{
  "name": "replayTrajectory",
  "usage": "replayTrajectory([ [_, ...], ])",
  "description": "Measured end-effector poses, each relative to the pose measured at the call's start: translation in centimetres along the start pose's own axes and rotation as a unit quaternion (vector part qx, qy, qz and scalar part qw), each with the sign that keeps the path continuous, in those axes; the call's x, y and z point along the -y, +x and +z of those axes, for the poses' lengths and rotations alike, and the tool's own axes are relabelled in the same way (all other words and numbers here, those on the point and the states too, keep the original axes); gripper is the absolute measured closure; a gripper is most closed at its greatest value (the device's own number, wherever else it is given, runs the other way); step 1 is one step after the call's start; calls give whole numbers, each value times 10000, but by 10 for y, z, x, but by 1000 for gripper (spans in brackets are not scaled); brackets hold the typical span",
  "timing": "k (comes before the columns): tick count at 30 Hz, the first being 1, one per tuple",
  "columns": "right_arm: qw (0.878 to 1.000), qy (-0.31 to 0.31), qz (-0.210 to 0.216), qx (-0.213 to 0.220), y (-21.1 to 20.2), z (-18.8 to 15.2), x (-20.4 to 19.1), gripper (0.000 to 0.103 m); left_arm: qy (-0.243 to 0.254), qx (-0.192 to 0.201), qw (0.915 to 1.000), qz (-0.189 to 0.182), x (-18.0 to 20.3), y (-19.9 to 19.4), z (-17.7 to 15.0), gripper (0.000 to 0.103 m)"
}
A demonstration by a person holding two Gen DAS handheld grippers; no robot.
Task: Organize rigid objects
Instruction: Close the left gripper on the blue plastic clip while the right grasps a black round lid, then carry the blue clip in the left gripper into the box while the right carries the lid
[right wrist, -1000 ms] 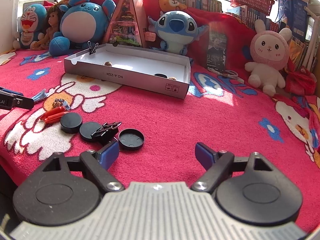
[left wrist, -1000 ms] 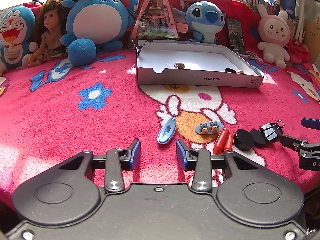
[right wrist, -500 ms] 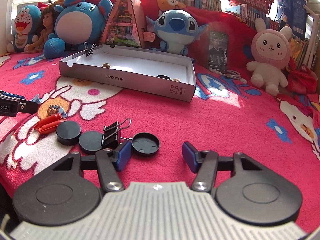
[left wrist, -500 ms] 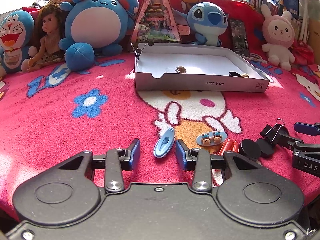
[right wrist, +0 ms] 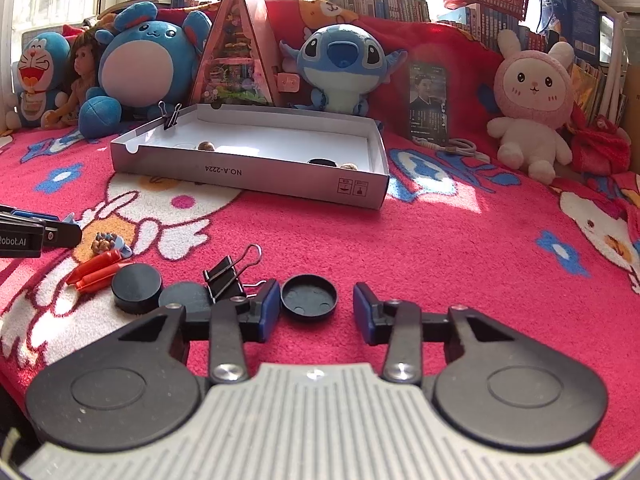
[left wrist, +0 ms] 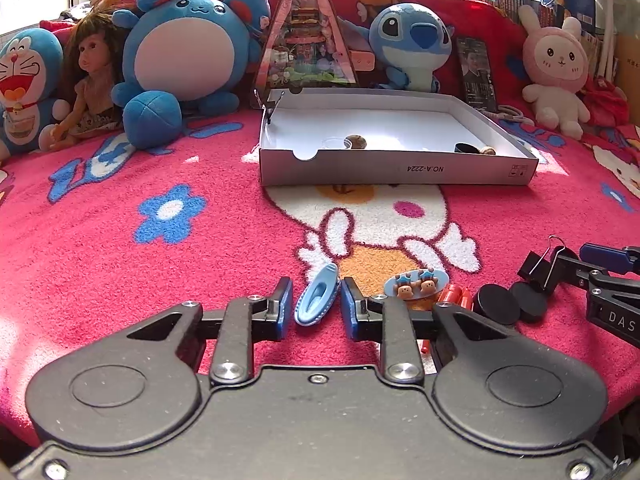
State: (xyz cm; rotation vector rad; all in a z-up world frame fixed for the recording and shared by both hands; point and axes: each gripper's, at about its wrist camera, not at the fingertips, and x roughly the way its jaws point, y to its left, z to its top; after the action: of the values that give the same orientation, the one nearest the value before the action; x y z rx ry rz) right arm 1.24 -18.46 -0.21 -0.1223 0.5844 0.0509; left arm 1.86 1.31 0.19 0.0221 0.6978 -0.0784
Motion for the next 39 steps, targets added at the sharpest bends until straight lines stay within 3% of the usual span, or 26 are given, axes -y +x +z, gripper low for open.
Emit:
replayTrajectory([
  [6, 10000, 73, 27, 3, 0, 1, 2, 65, 13, -3, 10000, -6, 3, 0, 3, 86],
  [39, 9992, 232, -100, 318, -2, 28, 11, 66, -225, 244, 9994, -89, -1, -5, 38, 87],
])
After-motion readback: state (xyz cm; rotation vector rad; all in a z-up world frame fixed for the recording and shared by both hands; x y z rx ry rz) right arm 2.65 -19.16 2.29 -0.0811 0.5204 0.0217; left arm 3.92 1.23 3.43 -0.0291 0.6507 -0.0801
